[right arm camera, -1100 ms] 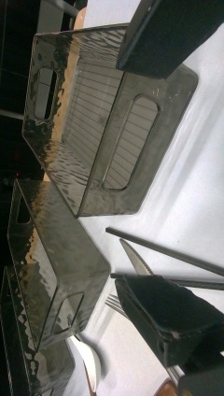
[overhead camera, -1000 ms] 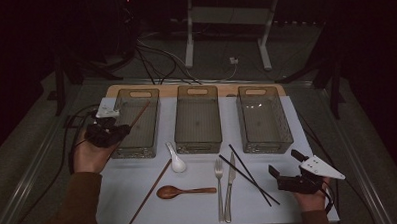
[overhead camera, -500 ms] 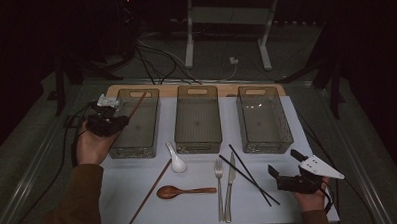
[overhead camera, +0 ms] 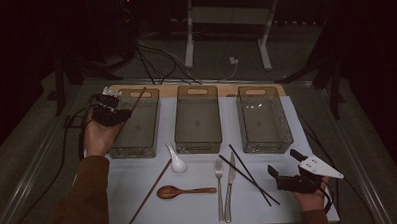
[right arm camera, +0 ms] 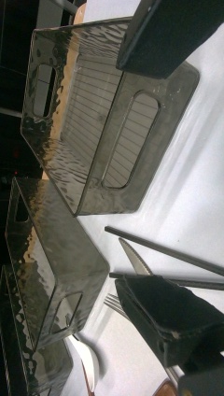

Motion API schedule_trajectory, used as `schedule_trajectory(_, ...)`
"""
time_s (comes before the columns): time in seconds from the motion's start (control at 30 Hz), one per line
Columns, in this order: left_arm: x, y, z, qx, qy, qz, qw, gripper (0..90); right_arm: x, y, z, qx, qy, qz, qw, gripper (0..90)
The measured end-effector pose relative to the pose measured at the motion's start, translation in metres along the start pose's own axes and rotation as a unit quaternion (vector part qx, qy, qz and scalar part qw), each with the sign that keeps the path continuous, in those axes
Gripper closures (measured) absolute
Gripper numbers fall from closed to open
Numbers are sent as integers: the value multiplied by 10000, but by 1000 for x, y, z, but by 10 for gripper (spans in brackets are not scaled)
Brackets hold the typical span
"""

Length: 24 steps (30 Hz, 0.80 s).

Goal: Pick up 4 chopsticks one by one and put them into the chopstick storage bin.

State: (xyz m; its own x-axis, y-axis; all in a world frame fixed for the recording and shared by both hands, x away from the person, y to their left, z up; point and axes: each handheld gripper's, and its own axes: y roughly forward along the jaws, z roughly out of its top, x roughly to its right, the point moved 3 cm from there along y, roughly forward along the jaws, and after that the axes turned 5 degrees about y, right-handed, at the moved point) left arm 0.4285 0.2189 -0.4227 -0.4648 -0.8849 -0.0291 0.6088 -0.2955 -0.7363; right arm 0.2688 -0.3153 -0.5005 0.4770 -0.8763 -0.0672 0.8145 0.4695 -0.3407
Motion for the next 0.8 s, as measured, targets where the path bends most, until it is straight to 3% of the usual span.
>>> schedule_trajectory(0.43,-13,20,5,-96,109,64,9999,863,0,1,0,-11,-32,15,10000,0)
schedule_trajectory(0.57,-16,23,6,18,63,57,10000,863,0,0,0,3,-27,9,10000,0)
schedule_trajectory(0.63,-17,23,6,259,-28,-59,9996,834,0,0,0,-1,-10,5,10000,0)
schedule_trajectory(0.67,-17,23,6,384,-106,-152,9991,694,0,0,0,0,-6,2,10000,0)
schedule_trajectory(0.8,-16,19,7,503,-244,-132,9983,272,1,-1,0,23,-2,-4,10000,0)
